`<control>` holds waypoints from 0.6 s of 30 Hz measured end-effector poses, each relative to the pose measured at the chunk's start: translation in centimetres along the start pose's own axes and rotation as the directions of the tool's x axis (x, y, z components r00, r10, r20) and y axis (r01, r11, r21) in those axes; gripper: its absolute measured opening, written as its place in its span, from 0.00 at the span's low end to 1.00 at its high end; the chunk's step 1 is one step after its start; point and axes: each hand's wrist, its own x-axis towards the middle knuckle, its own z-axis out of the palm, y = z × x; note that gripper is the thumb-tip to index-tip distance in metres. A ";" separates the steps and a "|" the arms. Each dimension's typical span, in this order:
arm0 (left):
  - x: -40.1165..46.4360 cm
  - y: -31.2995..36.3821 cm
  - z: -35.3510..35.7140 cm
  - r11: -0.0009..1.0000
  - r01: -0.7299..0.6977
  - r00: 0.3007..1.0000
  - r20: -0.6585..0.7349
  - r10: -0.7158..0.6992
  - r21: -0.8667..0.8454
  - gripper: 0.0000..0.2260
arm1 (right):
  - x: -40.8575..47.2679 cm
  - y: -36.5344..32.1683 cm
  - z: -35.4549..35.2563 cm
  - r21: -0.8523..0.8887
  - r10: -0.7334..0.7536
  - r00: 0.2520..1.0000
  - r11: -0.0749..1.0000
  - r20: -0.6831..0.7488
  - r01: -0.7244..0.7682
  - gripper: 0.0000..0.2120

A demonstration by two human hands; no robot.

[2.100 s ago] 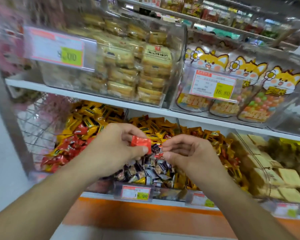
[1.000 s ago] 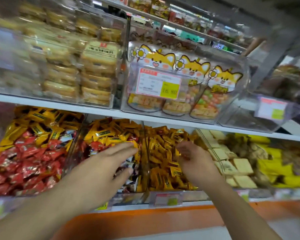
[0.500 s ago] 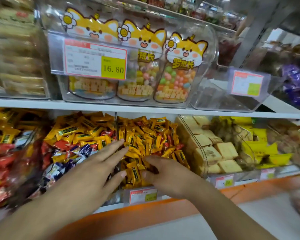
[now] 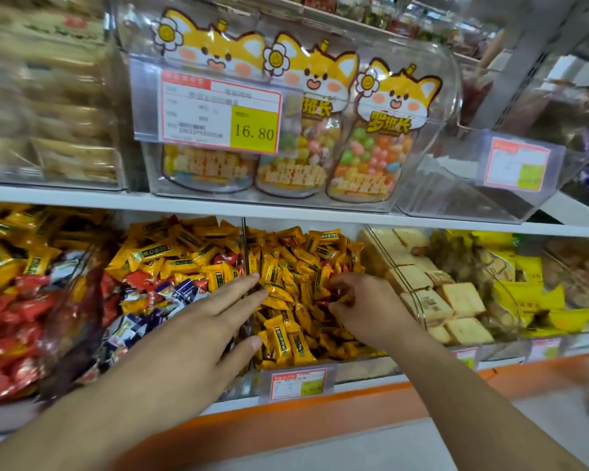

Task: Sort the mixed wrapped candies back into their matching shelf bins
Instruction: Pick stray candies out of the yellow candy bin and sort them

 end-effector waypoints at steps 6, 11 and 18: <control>0.0 -0.2 0.0 1.000 0.007 1.000 0.003 -0.007 -0.019 0.28 | 1.4 0.2 1.3 0.013 0.034 0.999 0.999 -0.037 -0.033 0.16; 0.0 0.0 -0.1 0.999 0.019 1.000 0.005 -0.019 -0.040 0.28 | 1.2 -0.1 1.8 0.054 0.065 0.993 0.997 -0.098 -0.060 0.05; -0.2 0.4 -0.3 0.998 0.028 0.999 0.020 -0.026 -0.064 0.27 | 0.5 -0.3 0.6 0.245 0.138 0.976 0.965 -0.166 -0.095 0.06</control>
